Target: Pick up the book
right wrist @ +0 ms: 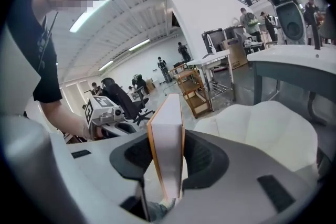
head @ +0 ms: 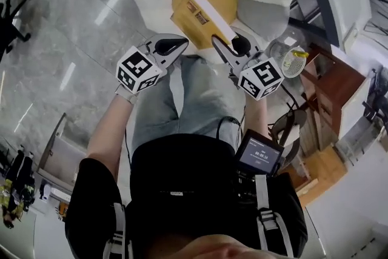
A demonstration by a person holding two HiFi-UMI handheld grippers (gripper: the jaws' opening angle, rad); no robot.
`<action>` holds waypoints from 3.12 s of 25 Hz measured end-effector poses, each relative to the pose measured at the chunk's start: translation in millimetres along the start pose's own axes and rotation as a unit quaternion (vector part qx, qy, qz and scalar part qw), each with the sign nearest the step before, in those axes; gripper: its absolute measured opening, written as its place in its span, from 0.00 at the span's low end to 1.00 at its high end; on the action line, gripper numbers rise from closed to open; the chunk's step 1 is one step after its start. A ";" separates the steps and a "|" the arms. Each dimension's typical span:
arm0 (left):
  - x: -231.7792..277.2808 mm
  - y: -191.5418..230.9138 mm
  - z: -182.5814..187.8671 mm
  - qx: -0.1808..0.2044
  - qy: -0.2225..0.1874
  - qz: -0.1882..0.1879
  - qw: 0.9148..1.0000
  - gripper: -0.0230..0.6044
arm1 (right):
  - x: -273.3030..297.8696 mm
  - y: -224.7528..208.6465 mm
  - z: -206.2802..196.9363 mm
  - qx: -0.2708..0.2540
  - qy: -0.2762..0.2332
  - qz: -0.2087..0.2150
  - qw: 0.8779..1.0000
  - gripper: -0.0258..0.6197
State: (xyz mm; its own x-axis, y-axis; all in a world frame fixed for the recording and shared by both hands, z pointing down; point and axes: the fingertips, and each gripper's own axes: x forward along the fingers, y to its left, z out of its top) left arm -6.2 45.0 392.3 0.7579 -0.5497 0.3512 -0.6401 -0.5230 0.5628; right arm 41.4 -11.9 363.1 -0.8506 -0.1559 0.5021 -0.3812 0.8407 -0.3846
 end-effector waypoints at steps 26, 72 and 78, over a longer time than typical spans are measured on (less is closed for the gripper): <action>-32.0 -133.2 174.2 0.051 -0.057 -0.026 0.997 0.06 | -144.4 71.5 133.2 0.001 -0.142 -0.081 0.987 0.30; 10.6 -253.2 322.2 0.114 -0.090 -0.040 0.989 0.06 | -370.4 40.6 216.6 0.004 -0.301 -0.186 0.935 0.30; 10.3 -253.3 315.5 0.112 -0.086 -0.042 0.989 0.06 | -369.5 40.9 210.9 0.014 -0.306 -0.185 0.934 0.30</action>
State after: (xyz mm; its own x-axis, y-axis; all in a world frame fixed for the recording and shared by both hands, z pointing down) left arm 124.2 -33.7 17.3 0.7893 -0.5906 0.1679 -0.6023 -0.6916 0.3987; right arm 263.8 -29.2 -1.6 -0.7022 -0.7084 0.0710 -0.6928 0.6569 -0.2976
